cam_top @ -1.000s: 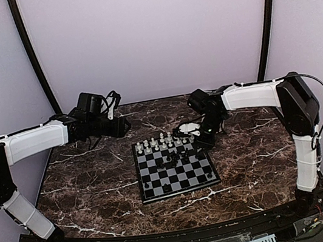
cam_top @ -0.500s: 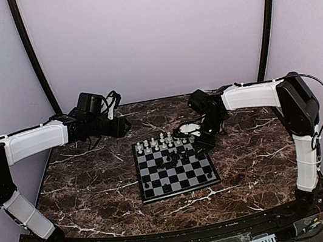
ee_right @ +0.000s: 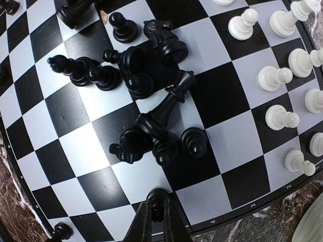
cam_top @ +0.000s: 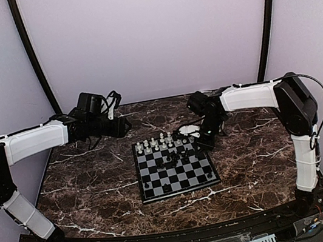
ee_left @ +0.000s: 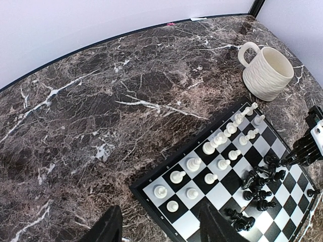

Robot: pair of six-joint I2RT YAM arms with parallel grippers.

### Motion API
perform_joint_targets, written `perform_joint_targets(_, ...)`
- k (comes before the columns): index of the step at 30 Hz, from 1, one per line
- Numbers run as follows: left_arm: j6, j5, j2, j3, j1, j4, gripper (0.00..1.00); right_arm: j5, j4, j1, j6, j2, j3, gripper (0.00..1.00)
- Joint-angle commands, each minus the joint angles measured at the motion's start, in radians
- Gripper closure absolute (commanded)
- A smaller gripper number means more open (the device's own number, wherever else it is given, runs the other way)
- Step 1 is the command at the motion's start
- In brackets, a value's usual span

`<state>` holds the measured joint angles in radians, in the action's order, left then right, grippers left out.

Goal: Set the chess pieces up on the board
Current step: Pick up the pawn from the chessboard.

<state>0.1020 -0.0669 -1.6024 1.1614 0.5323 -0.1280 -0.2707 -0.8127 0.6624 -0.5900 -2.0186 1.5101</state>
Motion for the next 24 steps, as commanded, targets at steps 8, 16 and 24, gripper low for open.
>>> perform_joint_targets(8,0.003,-0.019,0.019,0.025,-0.001,0.009,0.45,0.029,-0.005,0.012,-0.017,0.106,-0.063,1.0)
perform_joint_targets(16,0.003,-0.026,0.015,0.027,0.0,0.007,0.46,-0.003,-0.023,0.013,-0.037,0.195,-0.174,1.0)
perform_joint_targets(24,0.004,-0.034,0.012,0.027,0.0,0.007,0.46,-0.03,-0.041,0.035,-0.058,0.192,-0.192,1.0)
